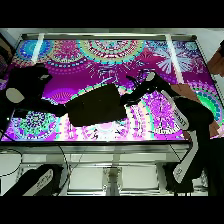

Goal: Fold the clothes and pants, and hang the long-sleeved shirts on hangers.

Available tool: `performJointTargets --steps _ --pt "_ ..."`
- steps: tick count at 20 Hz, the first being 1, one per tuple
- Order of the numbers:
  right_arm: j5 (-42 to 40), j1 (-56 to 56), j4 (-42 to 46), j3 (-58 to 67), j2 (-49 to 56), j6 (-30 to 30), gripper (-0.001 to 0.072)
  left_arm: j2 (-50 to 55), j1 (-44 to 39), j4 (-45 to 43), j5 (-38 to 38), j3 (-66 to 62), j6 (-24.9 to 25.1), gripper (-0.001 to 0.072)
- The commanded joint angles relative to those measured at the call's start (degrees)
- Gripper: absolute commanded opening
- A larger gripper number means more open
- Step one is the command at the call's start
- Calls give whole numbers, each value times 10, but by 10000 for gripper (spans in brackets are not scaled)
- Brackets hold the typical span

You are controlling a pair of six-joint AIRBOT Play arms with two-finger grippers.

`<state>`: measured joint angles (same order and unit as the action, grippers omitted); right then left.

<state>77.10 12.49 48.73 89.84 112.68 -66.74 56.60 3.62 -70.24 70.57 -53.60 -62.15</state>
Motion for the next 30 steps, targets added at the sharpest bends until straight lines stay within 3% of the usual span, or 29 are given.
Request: performJointTargets --steps 1,3,6,9,10,15,18,22,26,30 --pt "-17 17 -54 -1 35 -14 686 -1 1 0 6 0 0 692" --pt "-16 29 -76 -1 44 -16 646 -1 1 0 6 0 0 692" --pt "-21 54 -102 -1 46 -16 517 -1 1 0 6 0 0 691" --pt "-29 78 -111 2 46 -16 63 -1 1 0 6 0 0 690" --pt "-31 83 -114 13 46 -20 28 -1 1 0 6 0 0 686" --pt "-17 49 -91 133 -5 -120 27 -1 1 0 6 0 0 686" --pt "-11 -2 16 213 -69 -227 27 -1 1 0 6 0 0 685" --pt "75 -97 143 257 -147 -294 27 -1 1 0 6 0 0 686" --pt "202 -201 240 257 -201 -305 27 -1 1 0 4 0 0 686" --pt "197 -274 307 250 -223 -280 27 -1 0 5 4 0 0 686"
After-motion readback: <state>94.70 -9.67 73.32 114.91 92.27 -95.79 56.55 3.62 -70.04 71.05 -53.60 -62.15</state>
